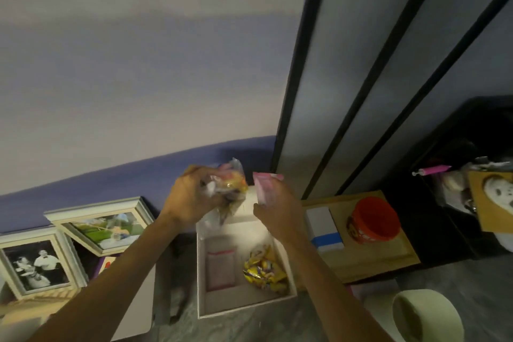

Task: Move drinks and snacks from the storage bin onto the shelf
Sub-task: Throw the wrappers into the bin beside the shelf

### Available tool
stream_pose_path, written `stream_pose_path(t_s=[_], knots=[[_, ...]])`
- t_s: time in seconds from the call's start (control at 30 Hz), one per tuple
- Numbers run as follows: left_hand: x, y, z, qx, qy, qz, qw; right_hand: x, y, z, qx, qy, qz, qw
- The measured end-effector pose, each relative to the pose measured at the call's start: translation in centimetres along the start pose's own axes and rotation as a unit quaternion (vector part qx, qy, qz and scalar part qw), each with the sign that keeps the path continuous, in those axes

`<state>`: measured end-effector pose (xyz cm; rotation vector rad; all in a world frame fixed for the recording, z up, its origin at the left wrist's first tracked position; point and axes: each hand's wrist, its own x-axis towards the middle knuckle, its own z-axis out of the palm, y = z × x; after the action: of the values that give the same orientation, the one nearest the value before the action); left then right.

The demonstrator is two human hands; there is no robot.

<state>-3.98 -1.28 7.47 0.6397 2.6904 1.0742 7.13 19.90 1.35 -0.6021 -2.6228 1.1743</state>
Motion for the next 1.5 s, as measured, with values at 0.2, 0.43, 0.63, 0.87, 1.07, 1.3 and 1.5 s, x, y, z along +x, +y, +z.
stream_pose_path(t_s=[0.2, 0.43, 0.63, 0.87, 1.07, 1.3, 1.5], knots=[[-1.5, 12.6, -6.0, -0.003, 0.020, 0.065, 0.998, -0.8, -5.5, -13.4, 0.032, 0.056, -0.052, 0.997], [-2.6, 26.4, -7.4, 0.017, 0.022, 0.140, 0.990, -3.8, -7.7, -28.1, 0.025, 0.126, -0.061, 0.990], [-1.5, 35.1, -2.4, 0.022, -0.021, 0.228, 0.973, -9.0, -4.0, -37.8, -0.032, 0.212, -0.018, 0.977], [-4.0, 44.9, 8.5, -0.038, -0.150, 0.361, 0.920, -19.5, 2.2, -45.5, -0.073, 0.290, 0.116, 0.947], [-9.5, 51.3, 18.4, -0.042, -0.233, 0.392, 0.889, -29.0, 8.4, -49.2, -0.094, 0.340, 0.211, 0.912], [-13.8, 55.0, 29.5, -0.036, -0.288, 0.361, 0.886, -33.2, 19.0, -51.4, -0.080, 0.335, 0.284, 0.895], [-14.4, 52.2, 41.0, -0.032, -0.288, 0.321, 0.902, -32.5, 30.5, -48.4, -0.072, 0.287, 0.293, 0.909]])
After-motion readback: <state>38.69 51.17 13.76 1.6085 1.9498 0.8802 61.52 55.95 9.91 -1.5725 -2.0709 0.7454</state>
